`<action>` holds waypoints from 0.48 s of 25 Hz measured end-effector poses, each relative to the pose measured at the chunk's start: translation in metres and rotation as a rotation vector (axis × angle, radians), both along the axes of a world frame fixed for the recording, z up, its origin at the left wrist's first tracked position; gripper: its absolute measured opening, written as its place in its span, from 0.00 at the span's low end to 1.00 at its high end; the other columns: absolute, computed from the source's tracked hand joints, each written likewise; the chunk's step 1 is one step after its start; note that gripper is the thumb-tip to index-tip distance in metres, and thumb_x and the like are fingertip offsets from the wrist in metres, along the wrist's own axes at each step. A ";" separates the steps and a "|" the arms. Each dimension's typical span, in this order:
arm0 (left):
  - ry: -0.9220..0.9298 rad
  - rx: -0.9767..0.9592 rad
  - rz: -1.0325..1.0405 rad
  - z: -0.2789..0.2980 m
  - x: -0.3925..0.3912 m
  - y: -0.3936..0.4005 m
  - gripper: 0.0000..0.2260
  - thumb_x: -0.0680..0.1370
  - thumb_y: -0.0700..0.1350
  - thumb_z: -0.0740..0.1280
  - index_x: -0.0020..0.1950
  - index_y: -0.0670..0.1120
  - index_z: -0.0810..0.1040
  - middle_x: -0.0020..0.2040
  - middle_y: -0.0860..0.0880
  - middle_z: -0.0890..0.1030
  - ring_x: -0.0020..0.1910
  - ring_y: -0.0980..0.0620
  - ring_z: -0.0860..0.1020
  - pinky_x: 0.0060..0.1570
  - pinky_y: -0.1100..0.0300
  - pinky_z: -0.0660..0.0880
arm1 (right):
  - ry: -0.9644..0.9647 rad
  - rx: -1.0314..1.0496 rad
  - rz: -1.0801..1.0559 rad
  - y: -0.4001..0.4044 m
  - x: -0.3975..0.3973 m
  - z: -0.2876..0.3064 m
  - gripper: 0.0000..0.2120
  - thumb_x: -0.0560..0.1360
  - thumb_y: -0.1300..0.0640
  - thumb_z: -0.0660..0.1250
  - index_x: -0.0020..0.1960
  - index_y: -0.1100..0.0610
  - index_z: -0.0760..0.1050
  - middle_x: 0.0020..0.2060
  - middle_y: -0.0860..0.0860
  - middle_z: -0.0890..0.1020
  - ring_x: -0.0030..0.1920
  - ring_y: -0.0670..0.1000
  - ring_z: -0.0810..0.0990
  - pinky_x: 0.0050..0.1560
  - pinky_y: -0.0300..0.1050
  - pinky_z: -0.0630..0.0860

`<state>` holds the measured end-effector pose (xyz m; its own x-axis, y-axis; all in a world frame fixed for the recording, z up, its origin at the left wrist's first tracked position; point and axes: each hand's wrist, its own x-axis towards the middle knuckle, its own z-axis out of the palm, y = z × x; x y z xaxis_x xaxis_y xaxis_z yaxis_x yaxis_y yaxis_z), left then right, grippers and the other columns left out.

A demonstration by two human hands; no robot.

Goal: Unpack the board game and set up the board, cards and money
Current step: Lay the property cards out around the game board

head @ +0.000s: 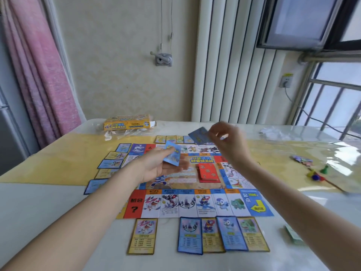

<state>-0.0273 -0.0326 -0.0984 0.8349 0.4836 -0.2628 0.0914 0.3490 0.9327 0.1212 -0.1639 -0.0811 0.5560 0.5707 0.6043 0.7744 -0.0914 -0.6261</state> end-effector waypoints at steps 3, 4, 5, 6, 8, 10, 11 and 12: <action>-0.030 -0.072 0.009 0.006 0.015 -0.015 0.12 0.81 0.45 0.59 0.53 0.38 0.77 0.40 0.38 0.83 0.34 0.47 0.83 0.39 0.57 0.81 | -0.613 -0.164 0.158 -0.010 -0.006 -0.016 0.02 0.71 0.60 0.69 0.39 0.56 0.79 0.36 0.48 0.79 0.36 0.45 0.75 0.32 0.43 0.74; -0.035 -0.053 0.002 0.008 0.019 -0.019 0.10 0.80 0.44 0.61 0.52 0.37 0.76 0.39 0.39 0.83 0.34 0.48 0.83 0.40 0.57 0.81 | -0.717 -0.217 0.207 -0.013 -0.006 -0.023 0.03 0.70 0.57 0.68 0.39 0.57 0.79 0.36 0.48 0.80 0.38 0.49 0.75 0.31 0.46 0.76; -0.027 -0.003 0.000 0.009 0.021 -0.022 0.07 0.79 0.41 0.62 0.52 0.37 0.75 0.37 0.40 0.83 0.33 0.48 0.83 0.40 0.57 0.80 | -0.760 -0.249 0.236 -0.015 -0.006 -0.028 0.05 0.69 0.56 0.68 0.40 0.57 0.80 0.36 0.49 0.81 0.39 0.50 0.75 0.31 0.48 0.77; -0.013 0.046 0.003 0.010 0.022 -0.024 0.04 0.78 0.37 0.63 0.51 0.38 0.74 0.36 0.41 0.83 0.32 0.49 0.83 0.40 0.57 0.80 | -0.725 -0.261 0.257 -0.018 -0.004 -0.029 0.07 0.70 0.55 0.68 0.41 0.58 0.82 0.38 0.49 0.82 0.40 0.49 0.75 0.32 0.49 0.78; 0.023 0.117 0.027 0.009 0.019 -0.023 0.03 0.77 0.34 0.63 0.48 0.40 0.71 0.36 0.42 0.83 0.33 0.50 0.82 0.39 0.58 0.80 | -0.397 -0.228 0.243 -0.024 -0.005 -0.016 0.08 0.73 0.55 0.68 0.44 0.59 0.83 0.42 0.50 0.83 0.40 0.46 0.76 0.38 0.43 0.79; 0.043 0.143 0.035 0.010 0.016 -0.021 0.05 0.77 0.34 0.64 0.45 0.42 0.71 0.36 0.42 0.82 0.33 0.51 0.82 0.39 0.59 0.80 | -0.021 -0.185 0.162 -0.029 0.001 -0.005 0.09 0.76 0.56 0.65 0.49 0.59 0.81 0.45 0.51 0.83 0.37 0.42 0.77 0.38 0.31 0.76; 0.042 0.146 0.028 0.010 0.014 -0.021 0.04 0.77 0.34 0.64 0.46 0.42 0.72 0.36 0.43 0.83 0.32 0.51 0.82 0.38 0.59 0.80 | 0.071 -0.164 0.125 -0.030 0.005 -0.001 0.09 0.76 0.57 0.64 0.51 0.60 0.81 0.45 0.51 0.83 0.36 0.40 0.77 0.37 0.28 0.74; 0.037 0.145 0.018 0.011 0.013 -0.020 0.03 0.77 0.34 0.64 0.47 0.41 0.72 0.35 0.43 0.83 0.32 0.52 0.83 0.37 0.59 0.80 | 0.143 -0.146 0.120 -0.030 0.009 0.000 0.09 0.76 0.59 0.64 0.52 0.60 0.80 0.45 0.52 0.83 0.36 0.40 0.78 0.37 0.28 0.75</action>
